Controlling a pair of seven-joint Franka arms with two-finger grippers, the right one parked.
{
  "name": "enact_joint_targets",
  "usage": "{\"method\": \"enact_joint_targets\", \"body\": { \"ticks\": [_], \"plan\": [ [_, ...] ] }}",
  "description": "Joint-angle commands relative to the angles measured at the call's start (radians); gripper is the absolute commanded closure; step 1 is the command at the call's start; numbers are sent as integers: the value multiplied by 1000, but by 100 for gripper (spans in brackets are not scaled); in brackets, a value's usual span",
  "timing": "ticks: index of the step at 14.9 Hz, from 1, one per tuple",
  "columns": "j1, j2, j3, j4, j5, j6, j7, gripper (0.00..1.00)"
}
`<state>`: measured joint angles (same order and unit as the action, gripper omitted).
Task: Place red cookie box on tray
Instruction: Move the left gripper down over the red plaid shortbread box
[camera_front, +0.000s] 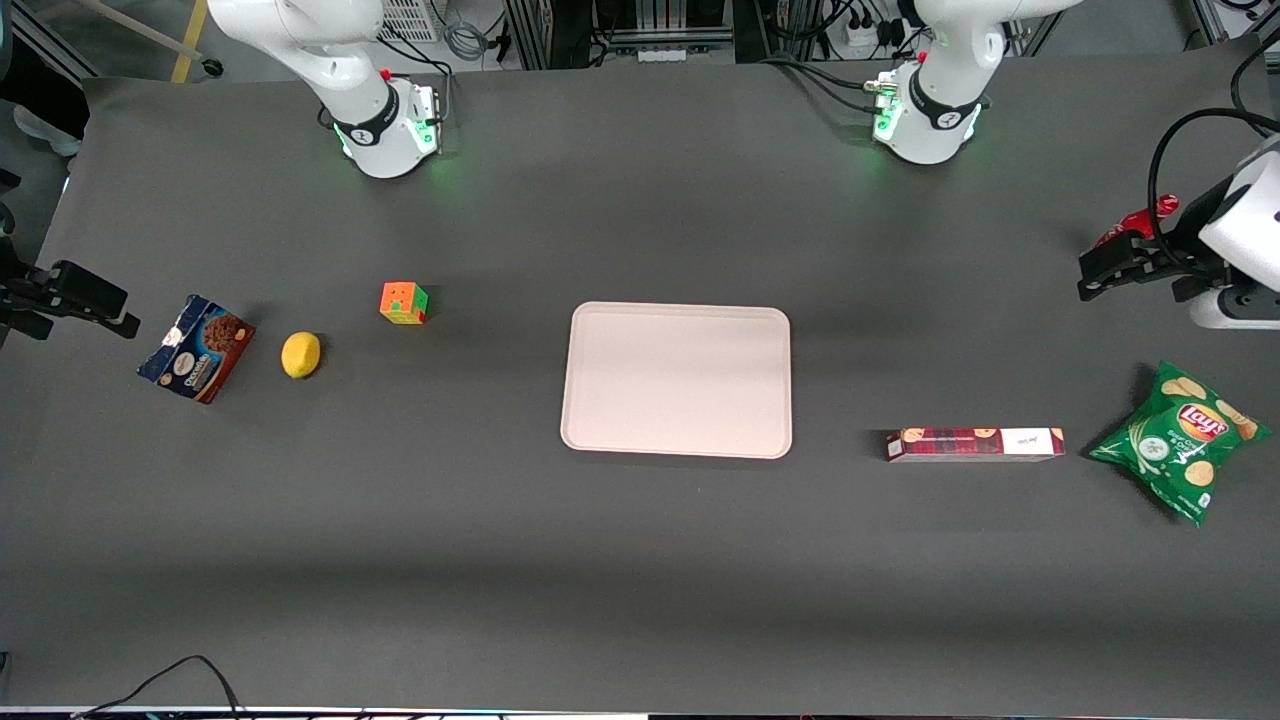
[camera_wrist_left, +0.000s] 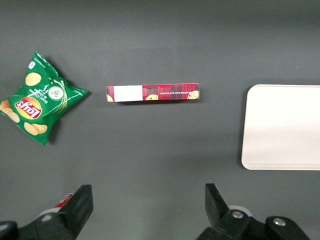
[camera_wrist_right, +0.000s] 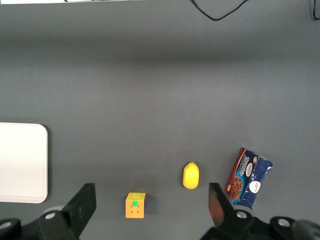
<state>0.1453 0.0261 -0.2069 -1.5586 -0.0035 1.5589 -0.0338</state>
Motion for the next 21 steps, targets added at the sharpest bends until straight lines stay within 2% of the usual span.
{"method": "enact_joint_targets", "body": {
  "ticks": [1, 9, 16, 18, 21],
  "plan": [
    [2, 18, -2, 31, 8, -23, 14, 0],
    [-9, 54, -5, 38, 14, -30, 46, 0],
    [-6, 218, 6, 45, 36, 76, 394, 0],
    [-13, 273, 7, 46, 42, 114, 532, 5],
    [-19, 353, 1, 43, 109, 212, 703, 7]
  ]
}}
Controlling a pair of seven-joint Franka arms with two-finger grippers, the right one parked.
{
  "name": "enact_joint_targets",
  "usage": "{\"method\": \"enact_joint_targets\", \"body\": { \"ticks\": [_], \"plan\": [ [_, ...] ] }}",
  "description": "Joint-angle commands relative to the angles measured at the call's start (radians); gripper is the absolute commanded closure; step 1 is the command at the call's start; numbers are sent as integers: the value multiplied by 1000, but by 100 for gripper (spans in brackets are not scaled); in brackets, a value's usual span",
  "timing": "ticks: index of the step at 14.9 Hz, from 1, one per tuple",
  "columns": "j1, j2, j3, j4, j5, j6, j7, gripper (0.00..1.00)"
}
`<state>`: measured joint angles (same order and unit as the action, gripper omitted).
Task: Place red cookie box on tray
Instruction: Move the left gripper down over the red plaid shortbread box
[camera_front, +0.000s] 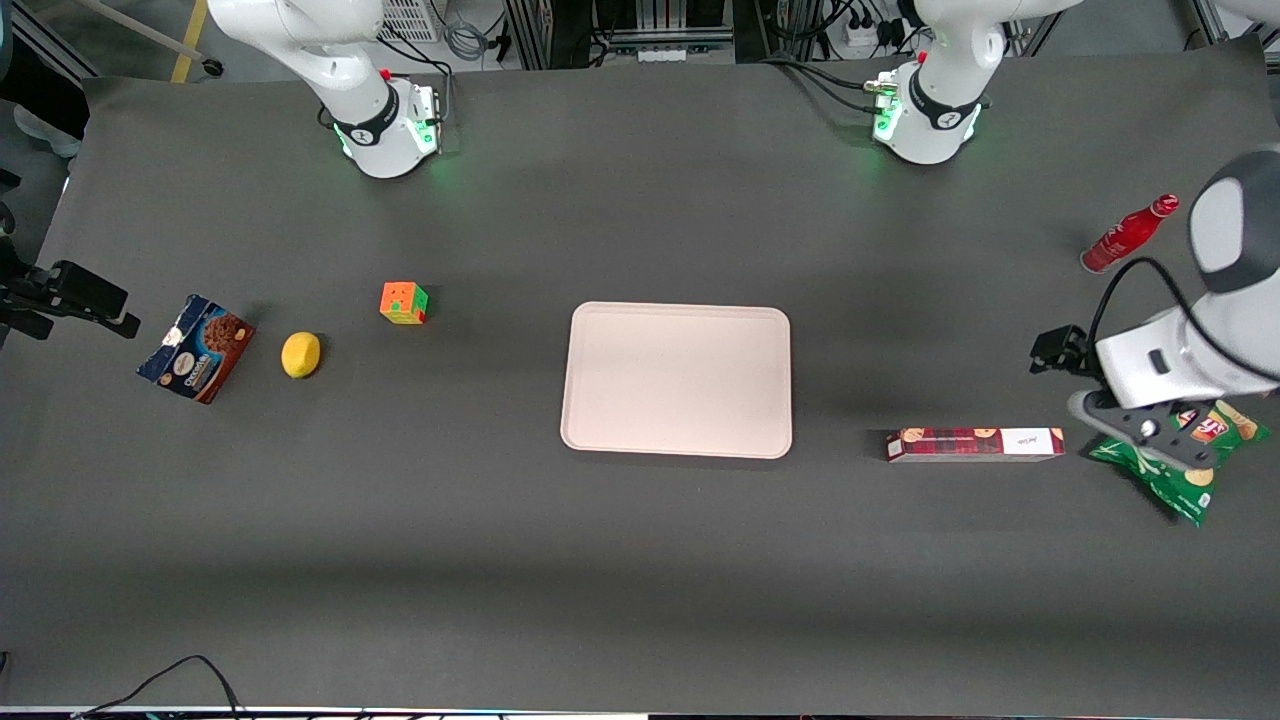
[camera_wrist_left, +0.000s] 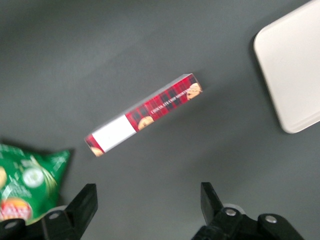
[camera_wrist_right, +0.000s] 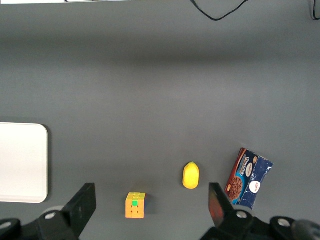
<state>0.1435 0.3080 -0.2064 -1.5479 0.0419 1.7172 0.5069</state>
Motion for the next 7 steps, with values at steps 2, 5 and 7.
{"method": "enact_joint_targets", "body": {
  "ticks": [2, 5, 7],
  "plan": [
    [-24, 109, -1, 25, 75, 97, 354, 4],
    [-25, 149, -1, -24, 102, 224, 599, 0],
    [-24, 164, -1, -96, 121, 326, 611, 0]
  ]
}}
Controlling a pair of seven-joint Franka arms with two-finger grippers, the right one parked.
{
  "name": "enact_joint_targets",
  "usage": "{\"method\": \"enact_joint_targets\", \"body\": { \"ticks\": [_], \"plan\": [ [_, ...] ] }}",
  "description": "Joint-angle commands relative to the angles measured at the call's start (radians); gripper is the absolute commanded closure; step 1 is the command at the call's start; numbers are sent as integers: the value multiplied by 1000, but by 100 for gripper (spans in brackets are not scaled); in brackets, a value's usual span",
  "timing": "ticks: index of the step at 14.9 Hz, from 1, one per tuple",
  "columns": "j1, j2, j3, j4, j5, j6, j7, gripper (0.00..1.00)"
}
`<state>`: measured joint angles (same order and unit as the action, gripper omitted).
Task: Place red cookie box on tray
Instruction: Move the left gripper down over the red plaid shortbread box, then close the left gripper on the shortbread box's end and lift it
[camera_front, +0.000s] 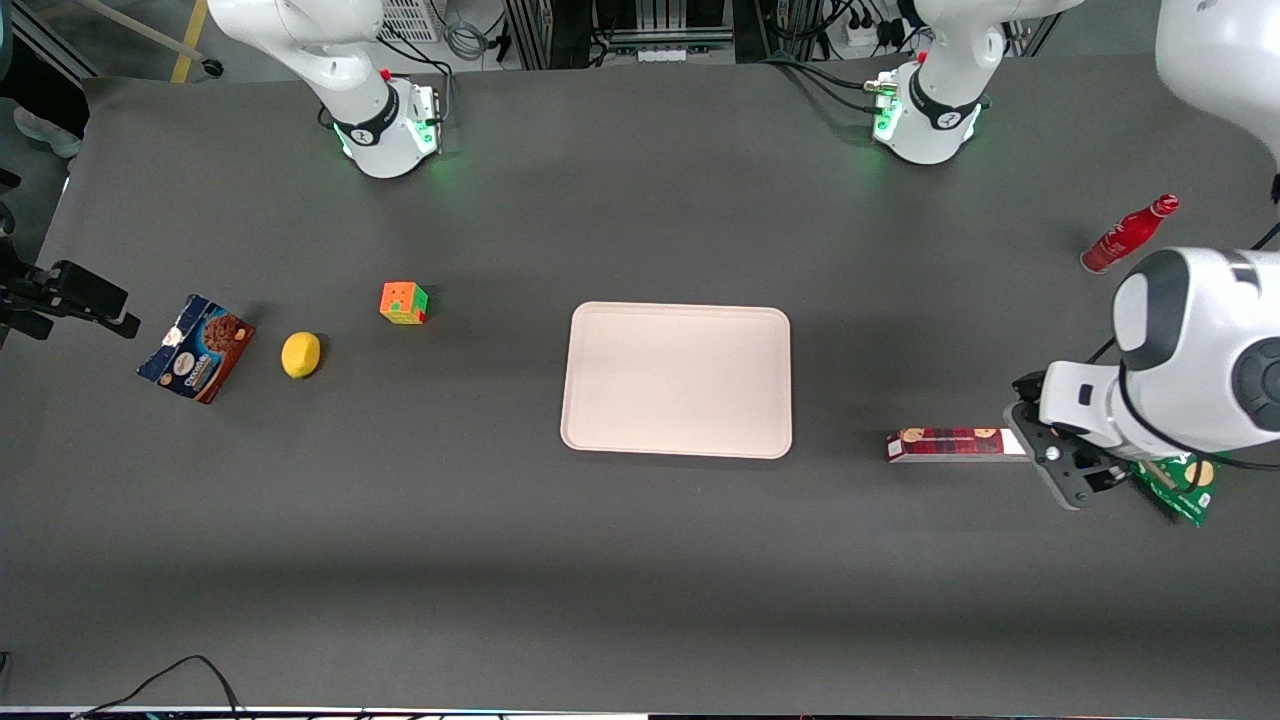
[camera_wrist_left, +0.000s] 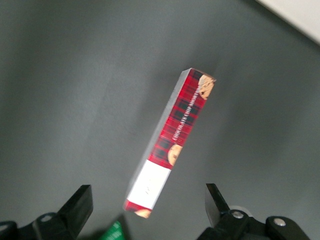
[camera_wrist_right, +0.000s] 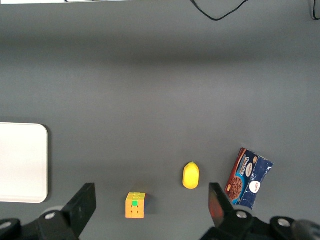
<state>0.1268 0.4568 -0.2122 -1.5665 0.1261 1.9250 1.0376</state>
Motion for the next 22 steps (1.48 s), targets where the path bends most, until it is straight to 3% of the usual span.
{"method": "enact_joint_targets", "body": {
  "ticks": [1, 5, 9, 22],
  "plan": [
    [-7, 17, 5, -114, 44, 168, 85, 0],
    [5, 11, 4, -289, 44, 357, 126, 0],
    [19, 11, 2, -357, 44, 425, 165, 0],
    [27, 68, 4, -362, 43, 546, 257, 5]
  ]
}}
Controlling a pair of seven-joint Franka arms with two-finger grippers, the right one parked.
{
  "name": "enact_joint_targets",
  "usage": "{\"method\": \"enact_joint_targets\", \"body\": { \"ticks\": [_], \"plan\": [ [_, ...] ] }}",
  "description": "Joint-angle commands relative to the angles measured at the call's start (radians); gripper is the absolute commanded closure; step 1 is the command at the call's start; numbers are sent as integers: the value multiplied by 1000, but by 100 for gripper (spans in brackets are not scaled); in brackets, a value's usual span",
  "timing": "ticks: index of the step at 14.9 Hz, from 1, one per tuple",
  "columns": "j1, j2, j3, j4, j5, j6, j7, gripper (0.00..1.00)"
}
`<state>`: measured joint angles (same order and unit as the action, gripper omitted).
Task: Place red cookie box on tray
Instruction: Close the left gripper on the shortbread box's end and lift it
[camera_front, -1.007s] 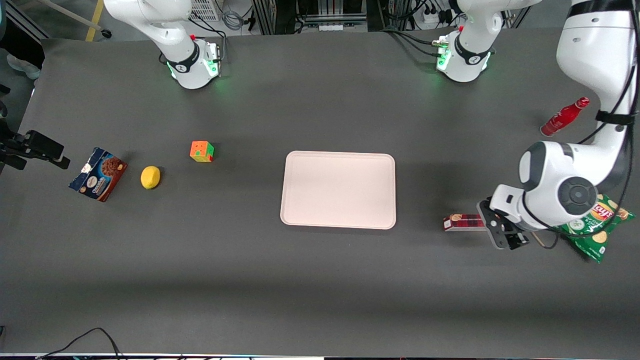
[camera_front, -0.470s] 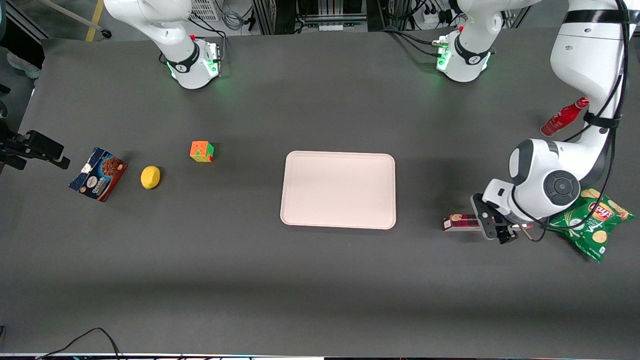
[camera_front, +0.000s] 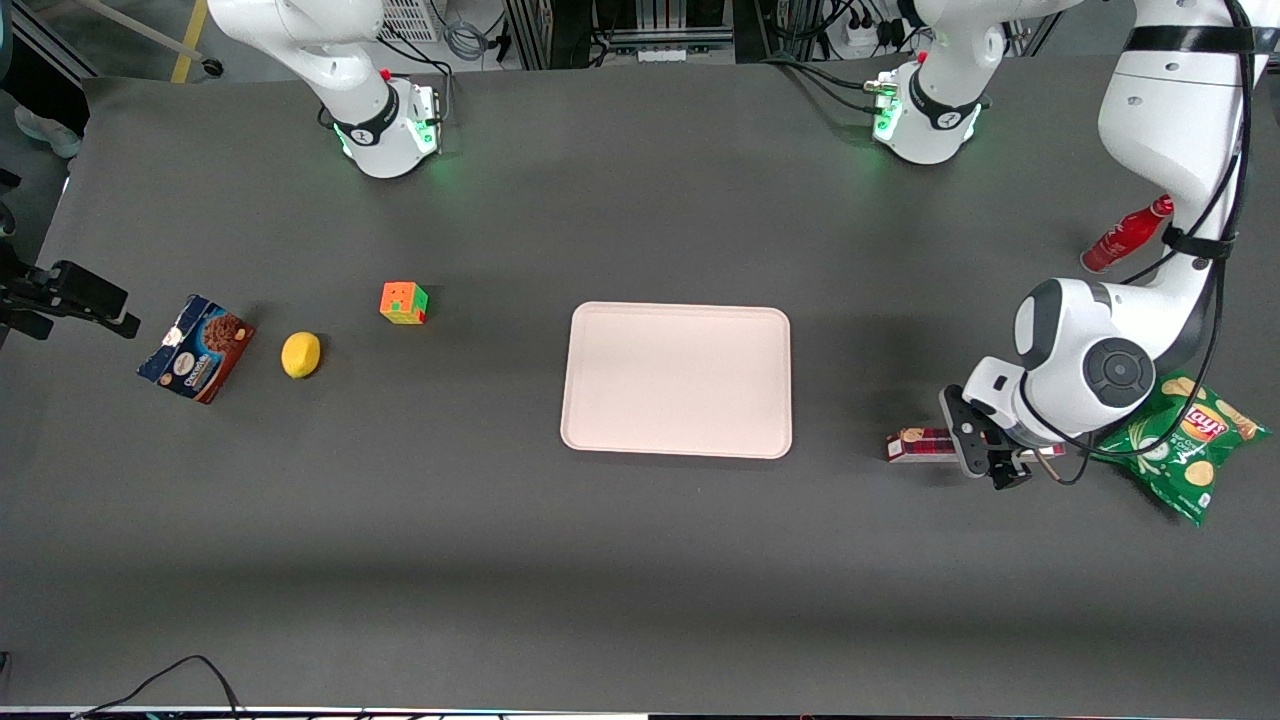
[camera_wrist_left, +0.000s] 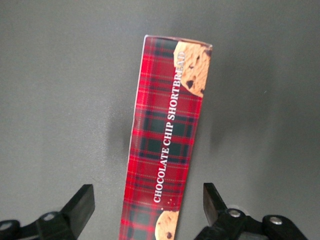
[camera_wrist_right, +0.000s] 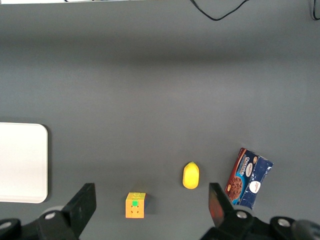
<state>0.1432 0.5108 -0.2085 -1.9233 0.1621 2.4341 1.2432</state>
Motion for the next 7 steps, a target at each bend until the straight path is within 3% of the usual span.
{"method": "enact_joint_targets", "body": {
  "ticks": [1, 4, 6, 7],
  "plan": [
    [18, 18, 0, -6, 7, 46, 58, 6],
    [21, 22, 0, -6, 8, 53, 64, 13],
    [21, 22, 0, -6, 8, 51, 65, 31],
    [21, 22, 0, -6, 8, 53, 70, 46]
  ]
}}
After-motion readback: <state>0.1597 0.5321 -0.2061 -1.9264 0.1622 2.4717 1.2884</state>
